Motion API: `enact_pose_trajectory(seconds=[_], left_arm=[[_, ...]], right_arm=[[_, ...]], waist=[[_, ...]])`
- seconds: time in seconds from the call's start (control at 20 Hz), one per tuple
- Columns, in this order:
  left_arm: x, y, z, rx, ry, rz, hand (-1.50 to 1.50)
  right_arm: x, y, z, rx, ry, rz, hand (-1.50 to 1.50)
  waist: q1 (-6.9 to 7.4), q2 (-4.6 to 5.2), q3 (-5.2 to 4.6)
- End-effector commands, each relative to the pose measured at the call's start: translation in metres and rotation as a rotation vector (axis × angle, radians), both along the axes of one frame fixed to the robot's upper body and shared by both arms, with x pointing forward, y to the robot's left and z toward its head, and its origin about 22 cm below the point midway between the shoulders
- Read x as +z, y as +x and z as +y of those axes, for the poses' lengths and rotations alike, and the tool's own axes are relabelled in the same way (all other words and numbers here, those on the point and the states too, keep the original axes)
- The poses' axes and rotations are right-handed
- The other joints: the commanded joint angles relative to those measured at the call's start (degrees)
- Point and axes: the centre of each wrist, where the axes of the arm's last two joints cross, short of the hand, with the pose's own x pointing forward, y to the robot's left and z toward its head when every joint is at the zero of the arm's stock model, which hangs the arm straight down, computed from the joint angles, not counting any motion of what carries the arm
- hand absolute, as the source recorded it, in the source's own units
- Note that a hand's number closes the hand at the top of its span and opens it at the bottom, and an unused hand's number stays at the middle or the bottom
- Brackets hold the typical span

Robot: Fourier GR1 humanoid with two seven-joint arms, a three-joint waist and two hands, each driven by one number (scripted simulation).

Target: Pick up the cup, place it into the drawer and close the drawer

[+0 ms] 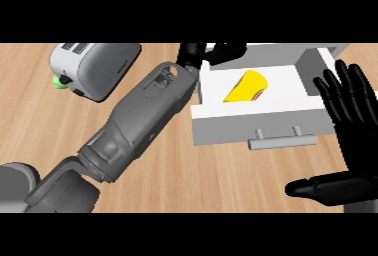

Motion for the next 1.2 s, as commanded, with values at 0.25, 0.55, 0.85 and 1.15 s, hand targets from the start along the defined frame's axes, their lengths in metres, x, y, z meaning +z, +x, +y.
enact_pose_trajectory(seconds=[0.25,0.55,0.85,1.15], left_arm=[[-0.004,0.000,-0.006,0.061,0.182,-0.006,-1.50],[-0.017,-0.003,-0.001,0.031,0.080,0.005,-1.50],[-0.004,-0.013,-0.015,-0.032,-0.072,-0.041,-1.50],[-0.001,-0.009,-0.008,-0.076,-0.213,-0.039,-1.50]], right_arm=[[0.001,-0.003,0.013,0.054,0.016,-0.017,-1.50],[0.006,0.003,0.011,0.061,0.027,-0.034,-1.50],[0.011,-0.001,0.017,0.124,0.073,-0.020,-1.50],[0.018,-0.008,-0.020,0.111,0.085,-0.010,-1.50]], waist=[[-2.49,0.36,0.07],[-2.11,0.62,-0.01],[-0.56,-0.09,-0.04],[2.45,-0.70,-0.06]])
